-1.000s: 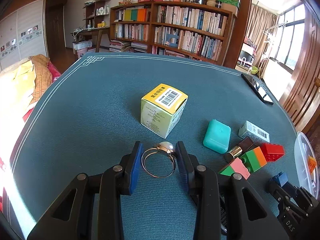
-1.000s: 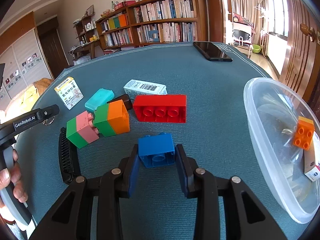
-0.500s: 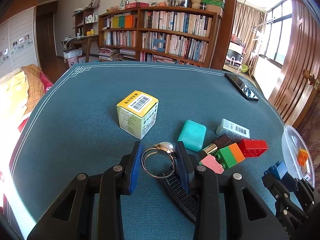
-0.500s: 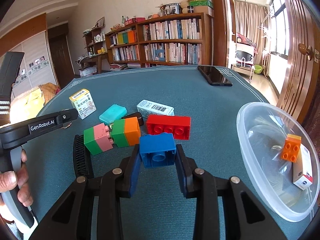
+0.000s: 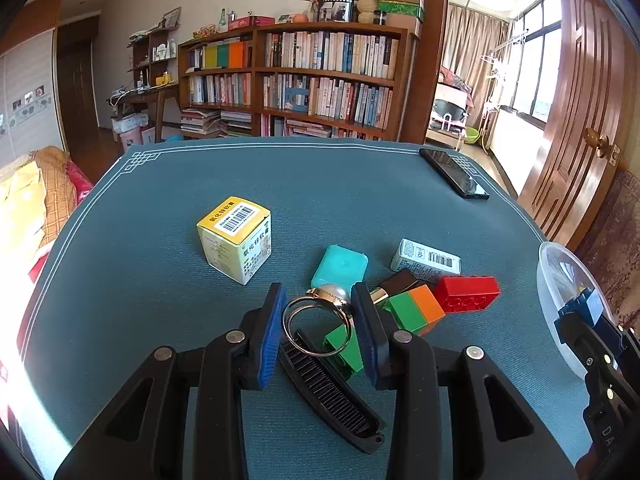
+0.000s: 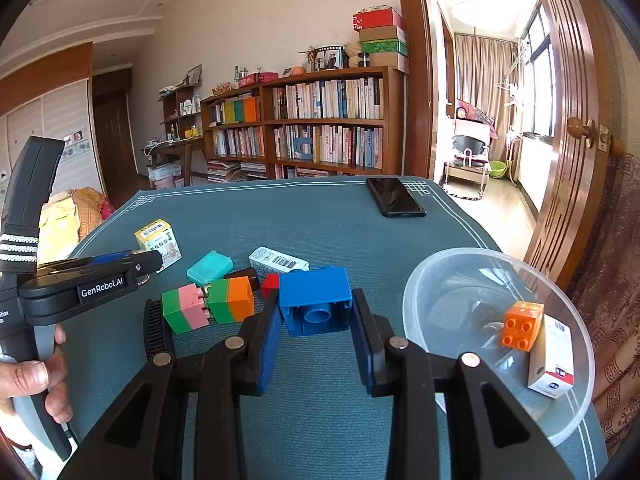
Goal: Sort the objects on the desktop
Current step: 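Carry the ring and blue brick over the clear bowl with both tools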
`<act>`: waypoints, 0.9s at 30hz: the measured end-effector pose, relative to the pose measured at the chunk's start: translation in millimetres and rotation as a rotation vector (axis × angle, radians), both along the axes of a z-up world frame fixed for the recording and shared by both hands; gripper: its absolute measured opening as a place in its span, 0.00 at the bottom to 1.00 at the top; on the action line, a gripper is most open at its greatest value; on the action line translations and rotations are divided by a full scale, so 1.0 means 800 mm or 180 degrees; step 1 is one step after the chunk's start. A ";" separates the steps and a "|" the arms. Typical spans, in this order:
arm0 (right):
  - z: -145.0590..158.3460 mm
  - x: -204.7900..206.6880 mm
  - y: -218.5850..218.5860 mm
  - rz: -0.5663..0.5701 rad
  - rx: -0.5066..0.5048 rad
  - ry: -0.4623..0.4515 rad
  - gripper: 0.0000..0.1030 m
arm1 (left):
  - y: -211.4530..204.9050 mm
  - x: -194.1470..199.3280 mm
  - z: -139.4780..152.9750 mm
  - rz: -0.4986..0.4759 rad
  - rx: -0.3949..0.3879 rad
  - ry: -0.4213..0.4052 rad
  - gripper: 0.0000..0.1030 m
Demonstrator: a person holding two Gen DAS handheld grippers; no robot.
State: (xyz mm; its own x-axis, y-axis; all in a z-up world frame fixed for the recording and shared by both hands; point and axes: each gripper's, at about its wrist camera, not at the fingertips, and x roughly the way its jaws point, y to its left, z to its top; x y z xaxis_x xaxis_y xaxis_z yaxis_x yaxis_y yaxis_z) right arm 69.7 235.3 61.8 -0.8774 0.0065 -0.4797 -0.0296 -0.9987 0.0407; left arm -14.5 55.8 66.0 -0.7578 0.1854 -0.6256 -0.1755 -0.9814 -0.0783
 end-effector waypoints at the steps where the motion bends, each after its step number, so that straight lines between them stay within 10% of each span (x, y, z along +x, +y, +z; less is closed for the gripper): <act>1: 0.001 0.002 0.007 -0.0042 -0.0021 0.0000 0.35 | 0.003 0.001 0.001 -0.0020 -0.0001 0.0000 0.36; 27: -0.017 0.040 0.136 -0.0808 -0.0201 -0.0192 0.36 | 0.161 0.034 0.029 -0.0911 -0.0027 0.0058 0.36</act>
State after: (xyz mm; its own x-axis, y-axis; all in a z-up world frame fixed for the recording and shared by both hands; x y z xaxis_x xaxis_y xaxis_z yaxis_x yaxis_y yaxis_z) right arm 101.8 343.8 47.8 -0.8213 0.1910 -0.5376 -0.2830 -0.9546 0.0933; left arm 12.7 185.0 89.1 -0.6864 0.3883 -0.6149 -0.4468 -0.8923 -0.0648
